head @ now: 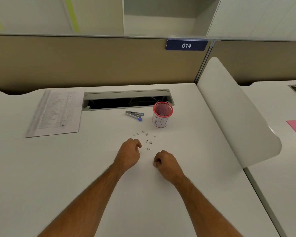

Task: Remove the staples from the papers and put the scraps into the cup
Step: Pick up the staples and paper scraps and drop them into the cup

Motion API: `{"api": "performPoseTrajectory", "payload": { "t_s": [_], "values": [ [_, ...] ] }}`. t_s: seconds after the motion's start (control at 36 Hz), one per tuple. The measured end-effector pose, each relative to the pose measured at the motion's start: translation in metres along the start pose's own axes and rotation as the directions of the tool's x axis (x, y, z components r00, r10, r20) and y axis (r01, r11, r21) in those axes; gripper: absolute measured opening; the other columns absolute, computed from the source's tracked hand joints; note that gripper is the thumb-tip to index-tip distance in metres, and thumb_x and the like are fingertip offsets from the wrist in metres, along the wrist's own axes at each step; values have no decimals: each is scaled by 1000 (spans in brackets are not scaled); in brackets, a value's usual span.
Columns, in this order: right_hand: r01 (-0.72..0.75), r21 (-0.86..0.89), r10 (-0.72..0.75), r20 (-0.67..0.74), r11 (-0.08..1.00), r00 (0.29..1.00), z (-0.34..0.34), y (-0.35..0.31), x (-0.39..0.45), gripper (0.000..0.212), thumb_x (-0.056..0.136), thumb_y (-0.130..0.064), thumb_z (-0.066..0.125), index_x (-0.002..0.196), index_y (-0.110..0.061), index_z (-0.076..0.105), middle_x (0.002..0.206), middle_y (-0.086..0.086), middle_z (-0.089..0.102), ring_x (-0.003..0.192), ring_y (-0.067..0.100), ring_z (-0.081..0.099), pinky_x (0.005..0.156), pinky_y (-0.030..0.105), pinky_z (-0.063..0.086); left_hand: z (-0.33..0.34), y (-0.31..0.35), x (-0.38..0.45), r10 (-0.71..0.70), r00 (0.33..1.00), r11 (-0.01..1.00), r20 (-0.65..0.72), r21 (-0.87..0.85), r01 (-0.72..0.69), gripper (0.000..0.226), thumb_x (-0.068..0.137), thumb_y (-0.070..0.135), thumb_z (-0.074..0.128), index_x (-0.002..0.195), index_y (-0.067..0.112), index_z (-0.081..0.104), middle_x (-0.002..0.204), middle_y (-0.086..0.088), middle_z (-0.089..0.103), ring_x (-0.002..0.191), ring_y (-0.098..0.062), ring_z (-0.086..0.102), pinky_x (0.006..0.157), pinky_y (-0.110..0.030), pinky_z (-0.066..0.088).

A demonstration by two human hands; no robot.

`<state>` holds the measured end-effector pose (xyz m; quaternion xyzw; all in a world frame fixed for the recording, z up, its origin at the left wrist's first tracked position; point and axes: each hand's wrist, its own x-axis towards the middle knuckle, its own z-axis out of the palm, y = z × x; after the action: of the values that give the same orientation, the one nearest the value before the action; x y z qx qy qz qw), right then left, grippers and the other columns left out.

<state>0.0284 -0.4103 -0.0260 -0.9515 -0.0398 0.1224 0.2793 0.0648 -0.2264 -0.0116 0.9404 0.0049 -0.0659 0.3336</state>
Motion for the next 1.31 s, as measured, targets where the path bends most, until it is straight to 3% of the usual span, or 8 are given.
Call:
{"api": "performPoseTrajectory", "payload": {
  "t_s": [0.25,0.47,0.61,0.72,0.89,1.0,1.14,1.31],
  "values": [
    [24,194,32,-281,981,959,-42,-16,36,8,94,-14,61,93,-14,69,90,-4,72,81,12,64,76,26,53,-2,7,16,13,1000,999,14,-29,-12,14,97,13,60,110,13,66,112,-4,68,91,-14,59,83,-22,48],
    [75,78,-26,-500,994,866,-93,-28,89,14,99,-15,56,100,-11,69,97,7,73,85,22,66,80,28,54,-9,32,48,20,999,995,-27,-94,-22,12,98,24,61,106,15,65,102,0,70,88,-14,61,77,-23,47],
    [35,-7,-34,-494,999,869,-109,-26,120,21,100,-19,53,106,-10,71,108,9,73,95,23,65,90,34,56,-11,33,63,-10,998,998,-57,-66,6,13,98,17,61,109,13,65,106,-2,70,88,-13,59,80,-21,45],
    [14,-83,-49,-441,996,896,-111,-22,136,24,99,-21,54,107,-13,75,111,8,72,101,23,61,89,33,55,-13,23,71,-85,994,992,-75,-101,77,15,96,10,62,111,12,66,111,-6,70,91,-15,60,87,-30,58],
    [-27,-71,-9,-456,997,890,-106,-19,140,30,99,-25,56,124,-13,67,121,10,68,112,26,56,91,35,51,-17,10,79,-143,987,987,-79,-81,137,21,96,9,62,117,10,65,119,-7,68,99,-18,63,88,-24,51],
    [121,-57,-130,-607,991,784,-103,-25,125,25,92,-16,63,116,-9,70,113,11,70,108,28,57,82,38,57,-14,7,79,-142,987,989,-76,-42,139,25,95,7,63,120,10,64,123,-7,65,108,-21,62,87,-23,48],
    [347,-177,-381,-595,921,708,-84,-34,103,16,85,-1,69,101,-5,72,104,10,69,101,26,60,75,29,55,-8,0,78,-173,979,977,-105,111,184,33,93,5,61,124,13,65,131,-7,56,125,-24,45,97,-33,46],
    [306,-164,-346,-376,938,860,-46,-17,87,22,90,2,61,107,-3,74,103,9,66,97,25,62,75,37,58,-4,-7,69,-188,978,967,-87,158,200,44,90,3,58,133,13,60,137,-9,49,128,-27,40,101,-39,43]
  ]
}}
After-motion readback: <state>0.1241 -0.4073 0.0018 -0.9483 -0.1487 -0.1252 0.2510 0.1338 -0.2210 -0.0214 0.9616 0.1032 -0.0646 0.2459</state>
